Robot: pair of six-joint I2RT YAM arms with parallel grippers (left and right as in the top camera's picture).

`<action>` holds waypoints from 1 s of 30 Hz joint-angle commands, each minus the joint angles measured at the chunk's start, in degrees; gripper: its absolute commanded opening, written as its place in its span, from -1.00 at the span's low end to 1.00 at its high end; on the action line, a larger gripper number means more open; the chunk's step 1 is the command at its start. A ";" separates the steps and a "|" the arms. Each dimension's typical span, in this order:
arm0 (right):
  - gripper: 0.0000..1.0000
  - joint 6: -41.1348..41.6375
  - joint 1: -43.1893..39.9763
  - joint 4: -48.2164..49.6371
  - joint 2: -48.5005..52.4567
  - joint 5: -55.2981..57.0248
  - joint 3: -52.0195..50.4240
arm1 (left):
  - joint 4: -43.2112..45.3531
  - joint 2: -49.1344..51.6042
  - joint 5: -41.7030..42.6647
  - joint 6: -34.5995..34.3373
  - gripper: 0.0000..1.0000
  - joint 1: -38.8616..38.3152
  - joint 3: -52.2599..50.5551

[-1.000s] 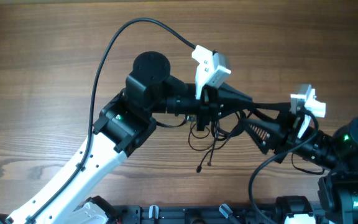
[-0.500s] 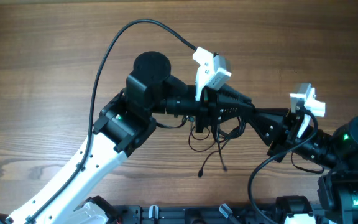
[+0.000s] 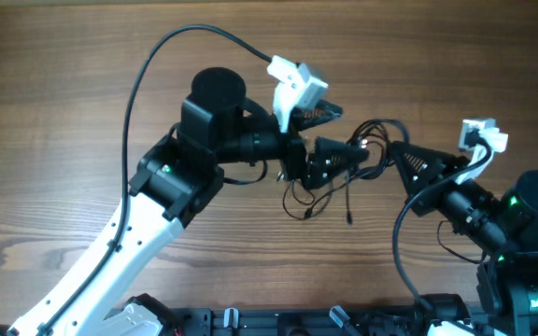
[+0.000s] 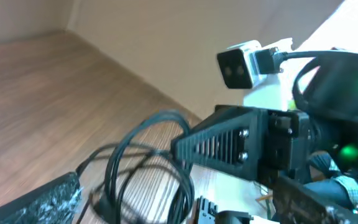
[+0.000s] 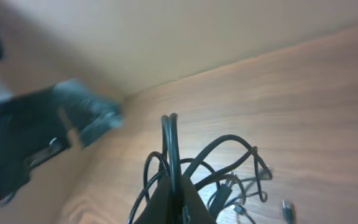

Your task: Untangle cables

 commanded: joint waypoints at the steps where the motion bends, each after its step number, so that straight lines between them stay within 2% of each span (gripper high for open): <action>1: -0.91 9.33 0.04 -0.31 0.00 8.52 0.31 | -1.11 -0.02 -0.74 -0.44 1.00 0.44 0.92; 3: -0.91 14.14 0.04 -1.27 0.00 10.71 0.31 | -1.49 -0.02 -0.72 0.31 1.00 0.31 0.92; 5: -0.91 18.01 0.04 -2.27 0.00 12.55 0.31 | -2.62 -0.02 -0.70 4.28 1.00 -0.33 0.92; 7: -0.91 19.67 0.04 -2.82 0.00 12.63 0.31 | -4.90 -0.11 -0.74 11.98 0.99 -1.81 0.92; 10: -0.91 19.67 0.04 -2.89 0.00 12.39 0.31 | -8.28 -0.11 -1.11 20.92 0.96 -4.02 0.92; 14: -0.91 19.50 0.04 -2.75 0.00 10.45 0.31 | -11.91 -0.02 -7.23 30.23 0.69 -6.93 0.92; 15: -0.91 19.41 0.04 -2.64 0.00 10.25 0.31 | -12.57 0.02 -9.46 31.74 0.81 -7.50 0.92; 16: -0.91 19.41 0.04 -2.56 0.00 9.81 0.31 | -12.94 0.20 -10.71 32.92 0.89 -7.87 0.92; 20: -0.91 17.88 0.04 -2.34 0.00 6.93 0.31 | -12.52 1.55 -14.27 34.91 0.98 -9.60 0.92; 25: -0.91 18.05 0.04 -2.23 0.00 2.67 0.31 | -9.05 4.57 -21.09 34.88 0.77 -12.35 0.92; 30: -0.91 18.05 0.04 -2.38 0.00 0.94 0.31 | -5.05 6.01 -24.46 34.88 0.66 -15.17 0.92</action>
